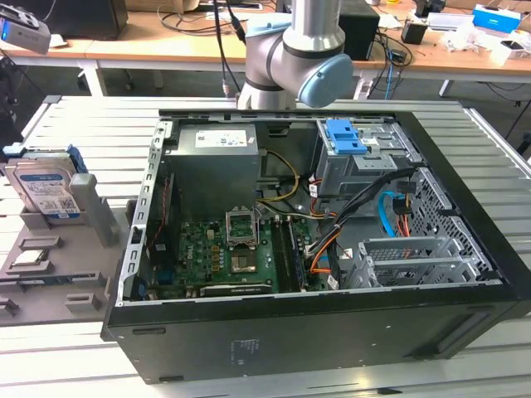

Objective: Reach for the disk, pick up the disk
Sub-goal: 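Pick up the disk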

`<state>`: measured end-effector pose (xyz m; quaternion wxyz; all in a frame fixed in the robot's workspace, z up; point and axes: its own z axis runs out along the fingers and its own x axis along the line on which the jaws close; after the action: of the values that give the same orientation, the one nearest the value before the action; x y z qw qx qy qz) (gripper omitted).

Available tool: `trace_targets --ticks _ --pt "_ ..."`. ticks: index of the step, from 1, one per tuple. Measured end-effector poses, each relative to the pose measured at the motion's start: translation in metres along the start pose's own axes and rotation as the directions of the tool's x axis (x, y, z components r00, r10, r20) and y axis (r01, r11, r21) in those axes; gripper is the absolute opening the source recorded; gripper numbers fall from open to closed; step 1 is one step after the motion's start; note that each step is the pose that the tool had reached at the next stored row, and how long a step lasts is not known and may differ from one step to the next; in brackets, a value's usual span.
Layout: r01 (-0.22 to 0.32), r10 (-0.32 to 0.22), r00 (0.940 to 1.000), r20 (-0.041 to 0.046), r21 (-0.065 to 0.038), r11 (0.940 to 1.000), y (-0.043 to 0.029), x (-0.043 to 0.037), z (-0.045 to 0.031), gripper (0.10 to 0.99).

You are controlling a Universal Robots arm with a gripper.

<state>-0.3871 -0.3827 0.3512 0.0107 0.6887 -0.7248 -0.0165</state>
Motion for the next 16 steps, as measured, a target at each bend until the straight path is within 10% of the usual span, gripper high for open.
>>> trace_targets --ticks 16 --pt "0.023 -0.023 0.9997 0.0069 -0.001 0.9997 -0.0003 -0.0138 0.0267 0.482"
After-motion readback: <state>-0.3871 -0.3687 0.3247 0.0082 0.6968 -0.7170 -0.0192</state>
